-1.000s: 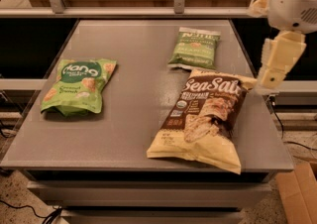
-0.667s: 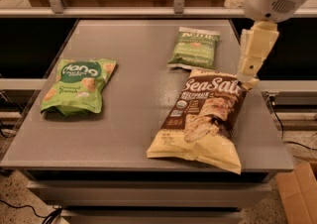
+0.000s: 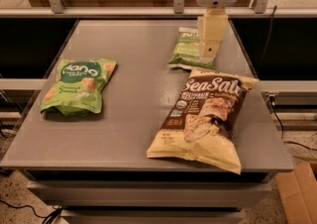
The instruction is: Move green jalapeno chip bag near green rice chip bag
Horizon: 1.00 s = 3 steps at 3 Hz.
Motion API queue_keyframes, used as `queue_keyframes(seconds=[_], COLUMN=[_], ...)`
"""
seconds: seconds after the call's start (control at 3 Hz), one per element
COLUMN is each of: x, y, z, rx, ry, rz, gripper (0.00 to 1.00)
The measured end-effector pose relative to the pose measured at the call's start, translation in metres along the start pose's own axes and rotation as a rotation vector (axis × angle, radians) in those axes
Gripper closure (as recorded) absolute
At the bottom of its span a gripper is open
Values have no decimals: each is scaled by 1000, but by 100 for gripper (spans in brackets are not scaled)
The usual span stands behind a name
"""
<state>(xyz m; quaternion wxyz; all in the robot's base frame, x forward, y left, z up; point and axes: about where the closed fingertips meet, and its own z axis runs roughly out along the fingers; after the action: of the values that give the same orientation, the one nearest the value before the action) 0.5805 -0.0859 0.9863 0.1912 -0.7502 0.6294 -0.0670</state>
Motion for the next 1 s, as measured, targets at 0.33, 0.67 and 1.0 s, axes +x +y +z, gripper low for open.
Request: queue_keyframes(seconds=[0.33, 0.67, 1.0], x=[0, 0, 2], y=[0, -5, -22], z=[0, 0, 4], rx=[0, 9, 28], ry=[0, 27, 110], rz=[0, -15, -73], gripper=[0, 0, 0])
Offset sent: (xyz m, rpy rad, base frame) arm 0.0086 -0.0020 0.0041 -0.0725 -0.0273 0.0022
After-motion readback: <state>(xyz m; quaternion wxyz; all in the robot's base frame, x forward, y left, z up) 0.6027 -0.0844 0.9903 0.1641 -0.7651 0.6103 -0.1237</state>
